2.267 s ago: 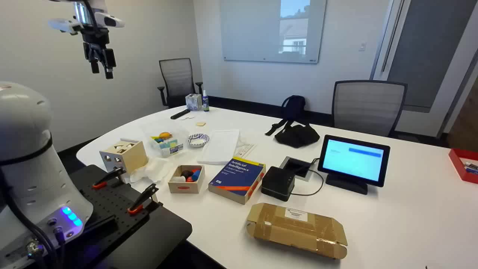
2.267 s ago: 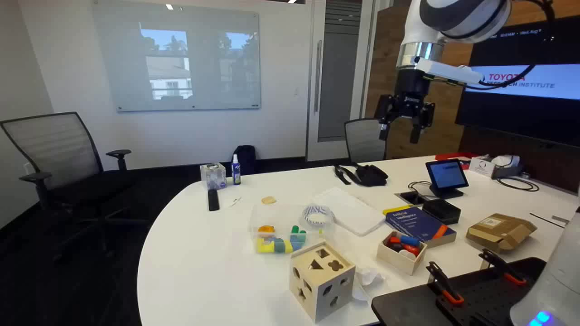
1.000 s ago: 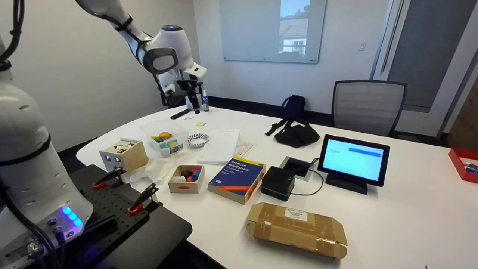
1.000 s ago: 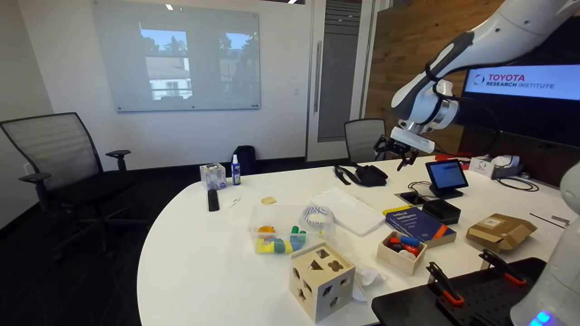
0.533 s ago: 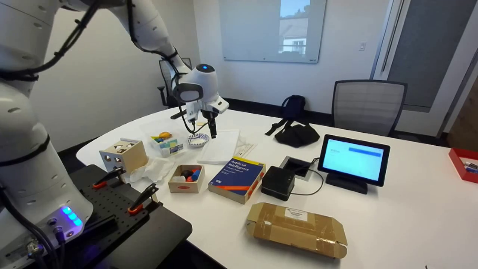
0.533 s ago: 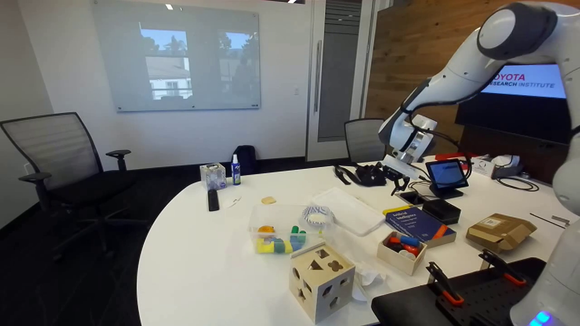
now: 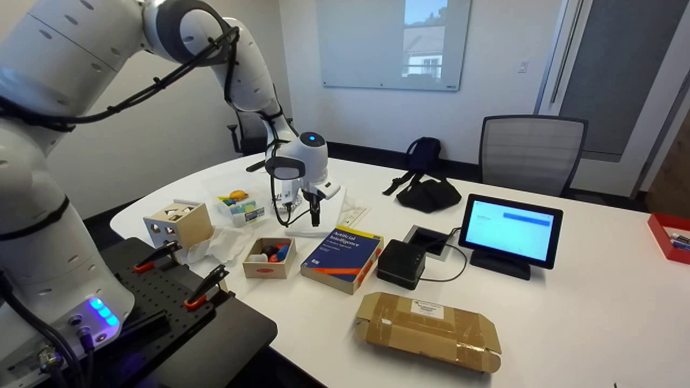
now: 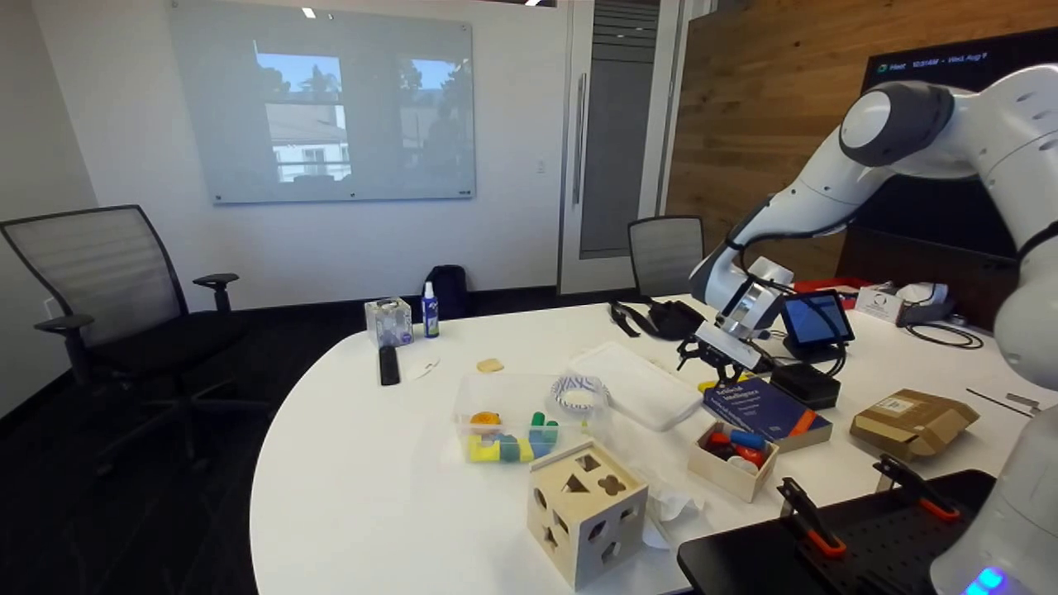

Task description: Put the white lid on the clear lunch box

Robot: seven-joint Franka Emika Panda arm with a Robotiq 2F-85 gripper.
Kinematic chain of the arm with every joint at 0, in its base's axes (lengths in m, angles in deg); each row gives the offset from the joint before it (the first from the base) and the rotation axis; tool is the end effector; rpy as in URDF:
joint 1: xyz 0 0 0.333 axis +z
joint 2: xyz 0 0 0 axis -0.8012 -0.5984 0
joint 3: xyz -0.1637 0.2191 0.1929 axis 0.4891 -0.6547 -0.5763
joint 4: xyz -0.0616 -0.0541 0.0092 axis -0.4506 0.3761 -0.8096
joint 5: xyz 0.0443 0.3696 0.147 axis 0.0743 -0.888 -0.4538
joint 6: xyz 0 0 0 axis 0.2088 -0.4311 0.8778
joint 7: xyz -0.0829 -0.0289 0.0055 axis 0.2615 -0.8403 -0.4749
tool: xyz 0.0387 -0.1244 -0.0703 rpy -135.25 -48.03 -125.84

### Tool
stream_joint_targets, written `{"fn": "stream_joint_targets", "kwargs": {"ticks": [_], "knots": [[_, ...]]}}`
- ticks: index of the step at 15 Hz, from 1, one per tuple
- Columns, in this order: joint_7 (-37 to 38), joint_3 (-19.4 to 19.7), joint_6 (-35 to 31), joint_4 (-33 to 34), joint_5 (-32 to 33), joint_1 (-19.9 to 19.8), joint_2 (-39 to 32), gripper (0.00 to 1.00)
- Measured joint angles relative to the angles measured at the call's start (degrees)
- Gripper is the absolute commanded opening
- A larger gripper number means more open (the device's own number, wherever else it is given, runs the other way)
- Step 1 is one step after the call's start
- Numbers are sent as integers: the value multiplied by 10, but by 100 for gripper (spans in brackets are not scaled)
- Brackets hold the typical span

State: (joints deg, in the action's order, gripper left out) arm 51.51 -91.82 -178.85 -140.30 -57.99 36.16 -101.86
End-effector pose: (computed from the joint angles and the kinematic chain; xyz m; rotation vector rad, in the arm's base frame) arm 0.6068 -0.1124 0.0289 -2.5463 1.2099 -0.2014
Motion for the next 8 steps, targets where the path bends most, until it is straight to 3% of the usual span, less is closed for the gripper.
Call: {"fn": "stream_joint_targets", "kwargs": {"ticks": [8], "knots": [[-10, -57, -57, 64, 0, -50, -99, 100]]}}
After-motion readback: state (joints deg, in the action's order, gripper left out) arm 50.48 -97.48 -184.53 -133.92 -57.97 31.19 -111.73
